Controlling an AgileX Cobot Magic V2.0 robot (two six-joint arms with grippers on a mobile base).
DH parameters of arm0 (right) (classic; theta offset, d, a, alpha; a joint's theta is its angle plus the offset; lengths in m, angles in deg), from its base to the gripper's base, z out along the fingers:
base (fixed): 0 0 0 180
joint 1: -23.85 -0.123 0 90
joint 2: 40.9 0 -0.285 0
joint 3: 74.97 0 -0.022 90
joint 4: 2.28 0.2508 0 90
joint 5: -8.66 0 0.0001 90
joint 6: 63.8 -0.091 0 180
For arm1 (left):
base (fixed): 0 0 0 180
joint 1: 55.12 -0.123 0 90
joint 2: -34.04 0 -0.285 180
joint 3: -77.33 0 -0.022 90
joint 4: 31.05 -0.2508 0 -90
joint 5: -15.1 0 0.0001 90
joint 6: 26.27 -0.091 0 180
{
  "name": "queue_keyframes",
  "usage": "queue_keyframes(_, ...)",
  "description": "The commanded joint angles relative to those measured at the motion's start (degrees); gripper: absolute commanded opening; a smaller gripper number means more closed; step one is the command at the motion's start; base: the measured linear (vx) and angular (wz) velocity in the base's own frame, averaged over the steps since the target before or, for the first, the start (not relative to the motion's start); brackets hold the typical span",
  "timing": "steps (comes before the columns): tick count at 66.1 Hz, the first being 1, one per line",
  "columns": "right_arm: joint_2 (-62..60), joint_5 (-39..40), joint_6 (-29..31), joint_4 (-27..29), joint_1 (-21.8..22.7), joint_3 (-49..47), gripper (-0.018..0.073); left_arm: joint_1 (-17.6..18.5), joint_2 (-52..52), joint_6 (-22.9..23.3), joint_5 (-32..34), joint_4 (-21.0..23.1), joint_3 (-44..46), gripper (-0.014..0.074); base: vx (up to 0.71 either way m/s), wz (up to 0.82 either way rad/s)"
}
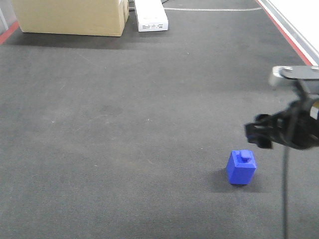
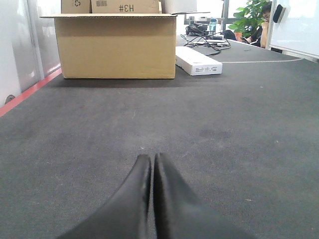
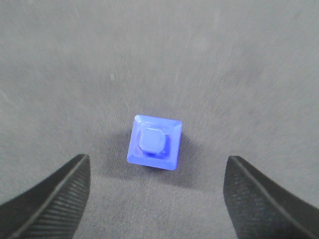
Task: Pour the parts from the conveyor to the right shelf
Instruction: 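Lower the right gripper over the blue part and close on it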
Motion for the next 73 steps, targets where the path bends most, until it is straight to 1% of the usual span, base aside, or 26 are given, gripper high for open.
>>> queue_keyframes(1, 3.90, -2.68, 0.09, 1.09, -0.03, -6.13, 0.0543, -0.11, -0.73, 0.44, 4.51, 0.35, 1.10, -0.0006, 0.00, 0.00)
queue_keyframes(14, 12.19, -7.28, -0.67, 2.61, -0.03, -11.90, 0.0543, -0.11, -0.73, 0.44, 4.51, 0.35, 1.10, -0.0006, 0.00, 0.00)
queue_keyframes(19, 14.64, -7.89, -2.61, 2.52, -0.03, -12.26, 0.0543, -0.11, -0.73, 0.44, 4.51, 0.35, 1.10, -0.0006, 0.00, 0.00)
queue_keyframes(32, 19.04, -8.33, -3.22, 3.07, -0.03, -12.26, 0.0542, -0.11, -0.73, 0.44, 4.51, 0.35, 1.10, -0.0006, 0.00, 0.00)
queue_keyframes(42, 21.82, -8.61, -3.68, 3.13, -0.03, -12.26, 0.0508, -0.11, -0.73, 0.44, 4.51, 0.35, 1.10, -0.0006, 0.00, 0.00)
queue_keyframes(48, 23.31, -8.52, -4.00, 3.18, -0.03, -12.26, 0.0456, -0.11, -0.73, 0.44, 4.51, 0.35, 1.10, -0.0006, 0.00, 0.00)
queue_keyframes(54, 23.98, -7.53, -4.00, 3.13, -0.03, -12.26, 0.0372, -0.11, -0.73, 0.44, 4.51, 0.35, 1.10, -0.0006, 0.00, 0.00)
queue_keyframes(64, 23.87, -6.58, -4.23, 2.94, 0.08, -12.26, 0.0167, -0.11, -0.73, 0.44, 4.51, 0.35, 1.10, -0.0006, 0.00, 0.00)
queue_keyframes(70, 23.33, -6.52, -5.15, 2.12, 0.08, -12.26, 0.0062, -0.11, -0.73, 0.44, 4.51, 0.35, 1.10, -0.0006, 0.00, 0.00)
queue_keyframes(73, 22.69, -6.10, -5.55, 1.81, 0.08, -12.26, 0.0024, -0.11, -0.73, 0.44, 4.51, 0.35, 1.10, -0.0006, 0.00, 0.00)
